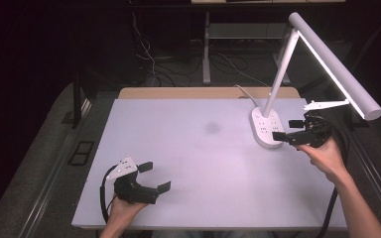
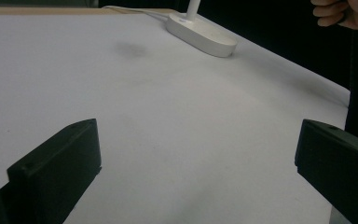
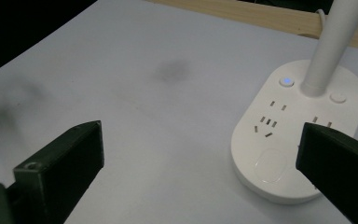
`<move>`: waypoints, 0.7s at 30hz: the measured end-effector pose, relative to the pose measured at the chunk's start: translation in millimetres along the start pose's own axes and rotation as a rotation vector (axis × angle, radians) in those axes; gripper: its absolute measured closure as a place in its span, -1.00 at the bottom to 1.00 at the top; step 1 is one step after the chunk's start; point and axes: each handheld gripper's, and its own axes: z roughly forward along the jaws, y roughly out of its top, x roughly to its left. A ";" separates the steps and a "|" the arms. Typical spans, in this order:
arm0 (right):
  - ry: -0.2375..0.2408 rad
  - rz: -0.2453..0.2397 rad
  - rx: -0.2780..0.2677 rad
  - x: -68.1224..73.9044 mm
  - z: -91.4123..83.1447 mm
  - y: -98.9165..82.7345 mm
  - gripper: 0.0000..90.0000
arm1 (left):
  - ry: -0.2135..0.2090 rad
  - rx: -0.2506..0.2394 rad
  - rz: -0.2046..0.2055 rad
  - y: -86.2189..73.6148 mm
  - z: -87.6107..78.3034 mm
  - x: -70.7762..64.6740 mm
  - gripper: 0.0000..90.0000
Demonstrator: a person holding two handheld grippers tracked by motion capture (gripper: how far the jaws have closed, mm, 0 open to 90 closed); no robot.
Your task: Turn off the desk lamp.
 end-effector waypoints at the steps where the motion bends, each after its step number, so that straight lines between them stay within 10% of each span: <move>1: -0.004 0.000 0.002 -1.7 0.4 1.6 -0.98 | -0.001 0.000 0.000 0.0 0.1 0.0 -1.00; 21: -0.033 0.047 0.005 -44.3 20.6 12.3 -0.98 | -0.002 0.001 0.003 0.2 -0.3 0.6 -1.00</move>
